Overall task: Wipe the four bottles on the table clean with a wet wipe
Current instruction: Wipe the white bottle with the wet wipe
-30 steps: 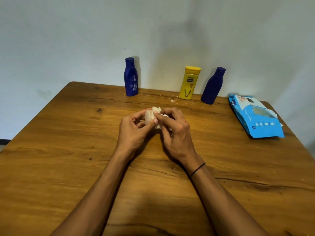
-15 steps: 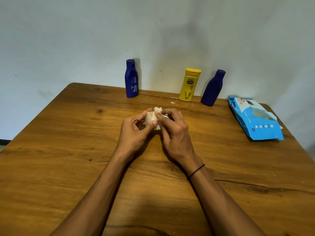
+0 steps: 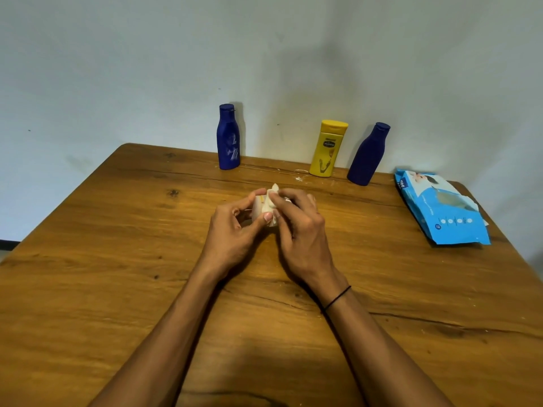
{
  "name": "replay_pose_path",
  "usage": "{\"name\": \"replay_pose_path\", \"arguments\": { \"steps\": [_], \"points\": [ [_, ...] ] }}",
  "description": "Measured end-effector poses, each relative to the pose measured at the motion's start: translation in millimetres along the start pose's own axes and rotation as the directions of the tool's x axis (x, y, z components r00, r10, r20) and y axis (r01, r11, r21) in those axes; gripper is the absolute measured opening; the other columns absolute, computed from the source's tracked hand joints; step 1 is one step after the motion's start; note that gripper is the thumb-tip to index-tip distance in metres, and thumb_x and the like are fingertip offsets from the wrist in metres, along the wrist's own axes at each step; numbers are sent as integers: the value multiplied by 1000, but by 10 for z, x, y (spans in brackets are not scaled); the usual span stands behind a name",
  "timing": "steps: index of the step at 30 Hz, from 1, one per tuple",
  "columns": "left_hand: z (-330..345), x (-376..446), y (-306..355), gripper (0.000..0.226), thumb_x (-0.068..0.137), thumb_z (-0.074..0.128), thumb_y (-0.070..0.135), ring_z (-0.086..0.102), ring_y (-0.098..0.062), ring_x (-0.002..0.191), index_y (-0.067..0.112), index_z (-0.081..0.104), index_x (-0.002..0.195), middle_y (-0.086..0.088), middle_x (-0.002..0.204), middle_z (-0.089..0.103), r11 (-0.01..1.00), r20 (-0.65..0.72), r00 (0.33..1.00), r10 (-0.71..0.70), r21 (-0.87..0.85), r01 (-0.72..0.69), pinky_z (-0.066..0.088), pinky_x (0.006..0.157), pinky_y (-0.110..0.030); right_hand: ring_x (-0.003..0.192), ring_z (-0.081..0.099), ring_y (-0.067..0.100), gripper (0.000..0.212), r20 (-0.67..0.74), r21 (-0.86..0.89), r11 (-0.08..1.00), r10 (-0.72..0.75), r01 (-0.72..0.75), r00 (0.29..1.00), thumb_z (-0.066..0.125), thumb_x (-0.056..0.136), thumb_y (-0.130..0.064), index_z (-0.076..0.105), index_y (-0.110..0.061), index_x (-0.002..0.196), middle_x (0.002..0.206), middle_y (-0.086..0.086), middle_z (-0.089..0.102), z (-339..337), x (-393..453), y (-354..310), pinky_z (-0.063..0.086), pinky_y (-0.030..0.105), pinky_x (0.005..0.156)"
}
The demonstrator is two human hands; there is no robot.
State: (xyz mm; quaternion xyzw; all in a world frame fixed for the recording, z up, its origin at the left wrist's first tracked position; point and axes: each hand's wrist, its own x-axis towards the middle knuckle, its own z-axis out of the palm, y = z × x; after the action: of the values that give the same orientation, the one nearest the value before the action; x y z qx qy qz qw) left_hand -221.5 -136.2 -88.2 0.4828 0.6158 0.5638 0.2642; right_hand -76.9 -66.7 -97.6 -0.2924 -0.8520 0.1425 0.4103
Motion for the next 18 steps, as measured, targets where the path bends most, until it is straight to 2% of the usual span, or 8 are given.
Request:
{"name": "replay_pose_path", "arguments": {
  "steps": [2,5,9,11,13,15,17,18],
  "points": [
    [-3,-11,5,52,94,74,14,63,5,121,22,61,144,7,138,67,999,25,1000,17,34,-18,54,97,-14,120,50,16,42,6,-20,1000,-5,5,1000,60,99,-2,62,-9,140,133,8,60,-18,6,15,45,19,93],
    [39,-26,31,53,94,75,14,56,15,118,27,61,143,14,136,62,996,25,999,28,86,-30,51,94,-8,110,52,18,33,-84,-133,986,93,-104,992,59,99,-2,66,-6,131,123,9,64,-61,25,106,42,21,84],
    [69,-26,41,53,94,73,12,50,-2,131,31,60,141,12,139,57,993,27,999,27,115,-29,49,89,-3,108,53,18,28,-176,-192,948,222,-255,959,59,98,-5,68,-4,125,118,9,64,-102,48,204,44,21,80],
    [63,-22,38,53,94,73,11,48,-5,133,29,61,141,6,143,58,993,34,999,23,111,-27,50,89,-3,108,53,18,28,-212,-193,928,277,-318,937,60,98,-5,68,-4,125,118,7,63,-102,58,207,47,21,78],
    [55,-21,36,53,94,73,11,48,-6,134,30,61,142,3,147,58,992,31,999,22,121,-25,53,94,-12,110,54,17,28,-232,-180,913,322,-365,918,59,99,-7,67,-5,126,118,6,63,-90,67,198,42,14,77],
    [43,-15,21,53,94,73,12,48,-10,138,30,61,142,0,150,58,993,18,1000,6,121,-9,54,104,-29,110,58,16,26,-257,-85,905,385,-418,886,59,101,-9,68,-8,126,119,5,65,-80,67,200,41,9,76],
    [30,-13,8,54,94,74,14,48,-13,140,30,61,143,-1,150,58,993,5,1000,-12,114,12,54,108,-40,109,61,12,26,-281,114,841,539,-530,794,59,104,-15,69,-10,127,121,3,68,-87,71,210,48,13,76],
    [29,-13,5,53,93,74,15,49,-13,140,30,61,143,-1,150,58,994,-6,1000,-16,112,16,53,109,-42,108,62,11,26,-268,211,782,623,-586,735,59,104,-16,69,-10,128,121,3,70,-89,73,212,49,13,74]
  ]
}}
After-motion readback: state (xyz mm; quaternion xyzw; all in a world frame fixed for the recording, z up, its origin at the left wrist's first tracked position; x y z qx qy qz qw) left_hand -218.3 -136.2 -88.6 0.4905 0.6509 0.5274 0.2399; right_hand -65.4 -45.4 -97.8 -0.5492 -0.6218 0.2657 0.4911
